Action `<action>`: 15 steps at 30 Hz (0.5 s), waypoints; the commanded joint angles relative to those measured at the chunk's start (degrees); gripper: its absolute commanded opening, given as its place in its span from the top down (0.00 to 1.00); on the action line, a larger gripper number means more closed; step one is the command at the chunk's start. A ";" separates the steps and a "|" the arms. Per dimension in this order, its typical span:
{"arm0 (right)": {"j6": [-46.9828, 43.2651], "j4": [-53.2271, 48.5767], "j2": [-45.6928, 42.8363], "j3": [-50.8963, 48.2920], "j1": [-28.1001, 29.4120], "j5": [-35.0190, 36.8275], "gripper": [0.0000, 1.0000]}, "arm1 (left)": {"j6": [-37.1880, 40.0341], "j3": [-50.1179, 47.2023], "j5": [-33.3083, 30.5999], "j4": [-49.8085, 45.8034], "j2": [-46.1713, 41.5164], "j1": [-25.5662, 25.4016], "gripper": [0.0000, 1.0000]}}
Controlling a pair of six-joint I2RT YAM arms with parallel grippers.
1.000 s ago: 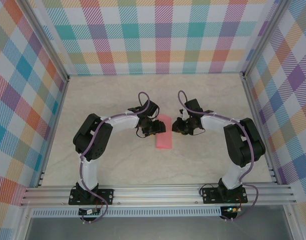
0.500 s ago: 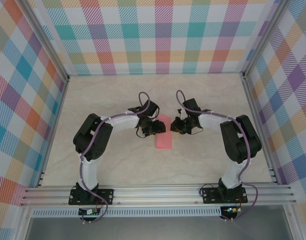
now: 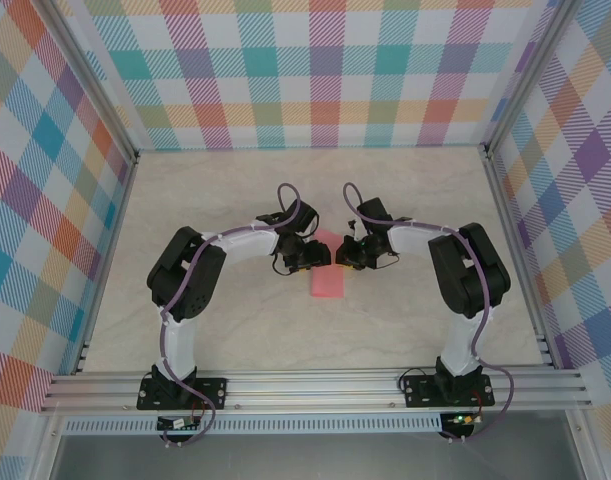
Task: Fold a paper plane with a square sheet of paper (fold left side to right side)
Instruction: Hold the square sheet of paper at the center of the table.
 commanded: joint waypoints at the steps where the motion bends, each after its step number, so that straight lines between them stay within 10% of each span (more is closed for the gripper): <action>1: -0.03 -2.23 1.57 1.39 0.52 1.12 0.84 | 0.94 -0.37 -0.17 0.70 3.69 -1.78 0.43; 15: -1.01 -5.16 4.30 1.72 0.50 2.73 0.85 | 1.06 -2.29 -2.14 1.08 -7.77 -1.00 0.39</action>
